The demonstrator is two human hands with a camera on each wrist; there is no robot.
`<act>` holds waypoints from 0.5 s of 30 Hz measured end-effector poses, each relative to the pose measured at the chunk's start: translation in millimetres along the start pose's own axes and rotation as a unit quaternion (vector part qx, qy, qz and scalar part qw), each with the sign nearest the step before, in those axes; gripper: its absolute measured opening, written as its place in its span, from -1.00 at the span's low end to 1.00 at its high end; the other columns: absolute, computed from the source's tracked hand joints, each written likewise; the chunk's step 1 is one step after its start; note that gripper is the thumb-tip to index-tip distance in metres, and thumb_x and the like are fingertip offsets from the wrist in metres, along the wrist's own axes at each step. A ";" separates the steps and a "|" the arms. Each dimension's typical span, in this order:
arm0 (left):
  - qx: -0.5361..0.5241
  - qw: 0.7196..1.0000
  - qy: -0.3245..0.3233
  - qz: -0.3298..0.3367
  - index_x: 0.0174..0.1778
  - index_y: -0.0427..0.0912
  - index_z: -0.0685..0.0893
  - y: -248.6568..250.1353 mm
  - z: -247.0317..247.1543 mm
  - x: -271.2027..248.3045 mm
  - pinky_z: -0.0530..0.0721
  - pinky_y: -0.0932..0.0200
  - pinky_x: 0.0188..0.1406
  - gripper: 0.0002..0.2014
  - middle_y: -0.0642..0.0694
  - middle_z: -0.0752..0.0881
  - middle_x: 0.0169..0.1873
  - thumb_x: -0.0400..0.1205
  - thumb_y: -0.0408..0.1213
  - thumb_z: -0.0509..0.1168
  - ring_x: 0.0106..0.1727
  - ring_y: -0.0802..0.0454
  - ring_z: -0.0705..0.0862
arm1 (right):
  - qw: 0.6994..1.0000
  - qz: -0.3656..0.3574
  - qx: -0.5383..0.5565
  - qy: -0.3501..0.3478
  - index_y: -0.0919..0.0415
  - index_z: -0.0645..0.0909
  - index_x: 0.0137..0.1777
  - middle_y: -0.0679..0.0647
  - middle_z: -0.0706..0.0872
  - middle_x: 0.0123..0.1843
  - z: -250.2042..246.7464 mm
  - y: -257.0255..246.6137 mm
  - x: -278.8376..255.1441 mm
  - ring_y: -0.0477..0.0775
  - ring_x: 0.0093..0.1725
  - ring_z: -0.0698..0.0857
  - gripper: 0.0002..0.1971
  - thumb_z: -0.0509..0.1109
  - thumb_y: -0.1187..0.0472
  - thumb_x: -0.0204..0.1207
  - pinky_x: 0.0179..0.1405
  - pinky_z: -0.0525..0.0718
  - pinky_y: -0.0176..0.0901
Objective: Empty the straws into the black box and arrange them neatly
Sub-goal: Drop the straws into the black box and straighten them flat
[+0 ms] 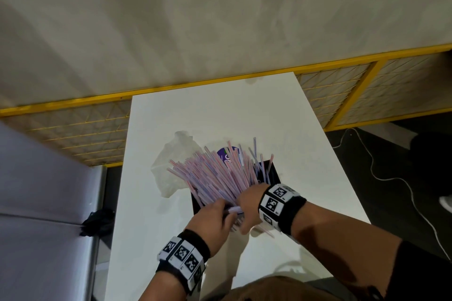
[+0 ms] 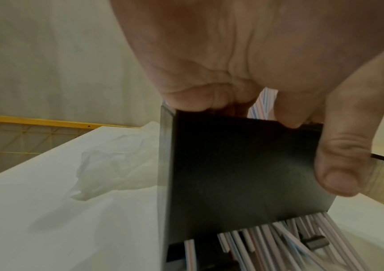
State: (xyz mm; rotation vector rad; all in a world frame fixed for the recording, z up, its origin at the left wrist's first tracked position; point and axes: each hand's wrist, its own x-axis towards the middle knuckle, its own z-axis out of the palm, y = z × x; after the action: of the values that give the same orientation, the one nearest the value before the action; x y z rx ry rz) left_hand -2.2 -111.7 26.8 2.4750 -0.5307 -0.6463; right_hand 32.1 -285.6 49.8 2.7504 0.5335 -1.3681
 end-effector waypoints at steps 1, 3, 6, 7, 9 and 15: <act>-0.002 1.000 0.000 0.004 0.29 0.07 0.58 0.1 1.3 -0.3 0.62 0.12 0.12 -0.70 0.05 0.71 0.11 0.78 0.12 0.12 0.09 0.07 0.65 | 1.000 0.001 0.003 -0.019 0.11 0.66 -0.13 0.05 0.73 -0.27 -1.5 0.6 5.2 0.06 -0.35 0.67 -0.56 0.57 -0.27 0.34 -0.44 0.53 -0.19; -0.010 1.000 0.005 0.005 0.16 0.08 0.55 0.2 2.4 -1.6 0.57 0.14 0.00 -0.78 0.06 0.66 0.00 0.79 0.09 0.10 -0.02 0.09 0.61 | 0.999 -0.001 0.004 -0.041 0.08 0.63 -0.28 0.02 0.69 -0.37 -2.8 1.5 15.1 0.04 -0.40 0.66 -0.54 0.60 -0.32 0.28 -0.49 0.51 -0.21; -0.018 1.000 0.005 0.015 0.04 0.07 0.45 2.3 2.5 -1.6 0.51 0.12 -0.11 -0.87 0.08 0.58 -0.13 0.80 0.01 0.11 -0.14 0.10 0.53 | 0.998 0.005 -0.005 -0.058 0.05 0.67 -0.36 0.00 0.70 -0.43 -1.2 3.3 26.2 0.05 -0.40 0.70 -0.49 0.59 -0.41 0.14 -0.48 0.57 -0.19; -0.020 1.000 0.006 0.020 0.04 0.04 0.45 1.9 2.1 -1.7 0.53 0.10 -0.10 -0.86 0.06 0.58 -0.14 0.81 -0.01 0.11 -0.14 0.08 0.53 | 0.998 0.006 -0.007 -0.061 0.05 0.69 -0.38 -0.01 0.70 -0.46 -1.1 2.9 29.7 0.05 -0.41 0.72 -0.46 0.58 -0.45 0.07 -0.48 0.60 -0.18; -0.026 0.999 0.016 0.026 0.06 -0.02 0.47 0.8 1.7 -2.6 0.57 0.07 -0.04 -0.84 0.02 0.57 -0.10 0.81 -0.03 0.12 -0.12 0.05 0.55 | 0.997 0.007 -0.014 -0.070 0.05 0.71 -0.39 -0.02 0.69 -0.52 -2.4 3.0 36.0 0.06 -0.43 0.72 -0.38 0.53 -0.53 -0.09 -0.50 0.63 -0.17; -0.001 1.000 0.020 0.015 0.19 -0.12 0.55 0.6 3.8 -1.7 0.57 0.03 0.17 -0.74 -0.03 0.45 0.07 0.83 -0.02 0.11 0.03 -0.02 0.56 | 0.995 0.009 -0.015 -0.096 0.04 0.77 -0.21 -0.01 0.73 -0.43 -7.7 9.6 36.6 0.09 -0.41 0.69 -0.23 0.50 -0.61 -0.17 -0.39 0.65 -0.14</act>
State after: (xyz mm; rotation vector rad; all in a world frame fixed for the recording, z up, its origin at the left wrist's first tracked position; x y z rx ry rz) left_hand -5.8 -112.8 24.9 2.4673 -0.5495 -0.5857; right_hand 61.4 -282.6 24.9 2.5572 0.5131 -1.5845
